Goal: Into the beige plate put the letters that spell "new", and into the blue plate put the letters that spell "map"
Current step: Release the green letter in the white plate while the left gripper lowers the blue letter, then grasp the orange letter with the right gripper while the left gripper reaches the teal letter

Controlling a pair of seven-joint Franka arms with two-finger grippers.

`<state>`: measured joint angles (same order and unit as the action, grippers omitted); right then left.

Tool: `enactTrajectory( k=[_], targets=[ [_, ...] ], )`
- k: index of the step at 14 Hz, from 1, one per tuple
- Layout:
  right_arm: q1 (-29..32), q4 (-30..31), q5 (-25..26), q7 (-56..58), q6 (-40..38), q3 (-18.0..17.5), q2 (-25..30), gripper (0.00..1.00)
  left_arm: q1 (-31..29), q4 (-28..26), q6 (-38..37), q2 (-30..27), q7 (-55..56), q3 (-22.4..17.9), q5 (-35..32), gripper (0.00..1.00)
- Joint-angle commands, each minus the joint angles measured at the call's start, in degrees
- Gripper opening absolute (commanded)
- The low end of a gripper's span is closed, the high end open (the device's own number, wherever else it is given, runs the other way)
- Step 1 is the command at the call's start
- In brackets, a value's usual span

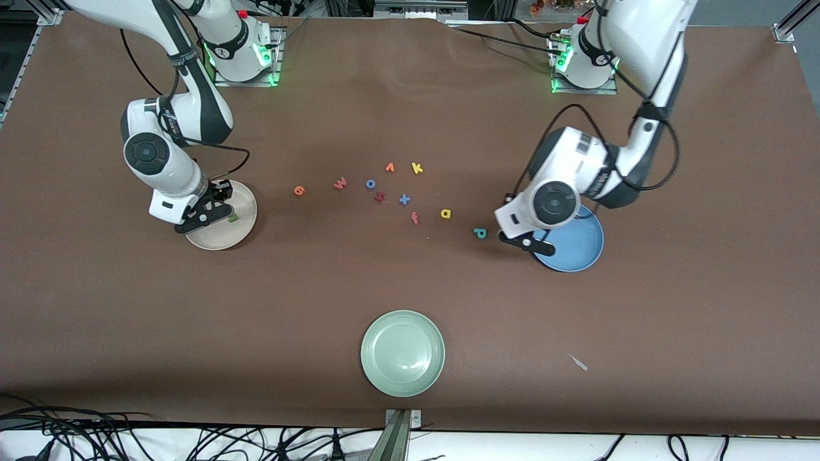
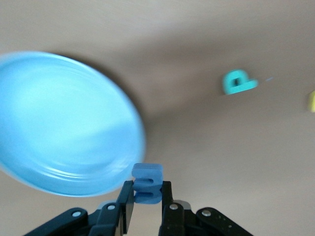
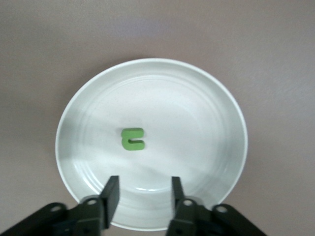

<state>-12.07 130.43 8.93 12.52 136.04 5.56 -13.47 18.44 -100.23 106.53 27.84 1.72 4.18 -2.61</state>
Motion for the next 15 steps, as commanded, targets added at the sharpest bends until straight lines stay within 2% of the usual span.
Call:
enactTrajectory(
  k=[1,3,5,7,8,10,11,13,15],
  targets=[
    [-0.59,0.45,-5.13,-1.35,-1.74,-0.81,1.51,1.00,-4.62,-0.76,-0.71,-1.91,-14.41,0.39,-3.10,0.10],
    [-0.68,-0.17,-6.29,-10.01,-2.27,-4.31,1.69,1.00,-7.19,-1.28,0.60,-1.38,-21.29,0.30,-3.11,0.10],
    [-0.77,-0.26,-6.29,-21.09,-1.75,-8.27,1.51,1.00,-7.90,-1.64,2.62,0.10,-21.93,0.30,-4.59,0.10],
    [-0.77,-0.26,-6.29,-27.70,-1.22,-10.48,1.25,1.00,-7.90,-3.47,5.26,1.08,-21.93,0.30,-5.92,0.15],
    [-0.77,-0.26,-6.29,-31.73,-0.43,-11.62,1.16,1.00,-7.99,-4.88,7.27,1.08,-21.93,0.30,-5.92,0.22],
    [-0.77,0.09,-6.29,-40.34,2.28,-14.60,0.11,1.00,-7.99,-5.95,8.61,1.08,-21.67,0.30,-5.92,0.93],
    [-0.85,0.61,-6.29,-44.21,4.21,-15.84,-0.42,1.00,-8.07,-5.86,8.61,0.73,-21.67,0.39,-5.92,1.00],
    [-0.85,3.50,-6.29,-49.86,10.53,-17.77,-0.77,1.00,-7.81,-5.33,7.73,-0.67,-21.76,0.83,-5.92,1.00],
    [-1.03,5.36,-6.29,-51.46,14.67,-18.13,-1.73,1.00,-6.67,-4.28,6.51,-1.82,-21.06,1.61,-5.57,1.00]
  ],
)
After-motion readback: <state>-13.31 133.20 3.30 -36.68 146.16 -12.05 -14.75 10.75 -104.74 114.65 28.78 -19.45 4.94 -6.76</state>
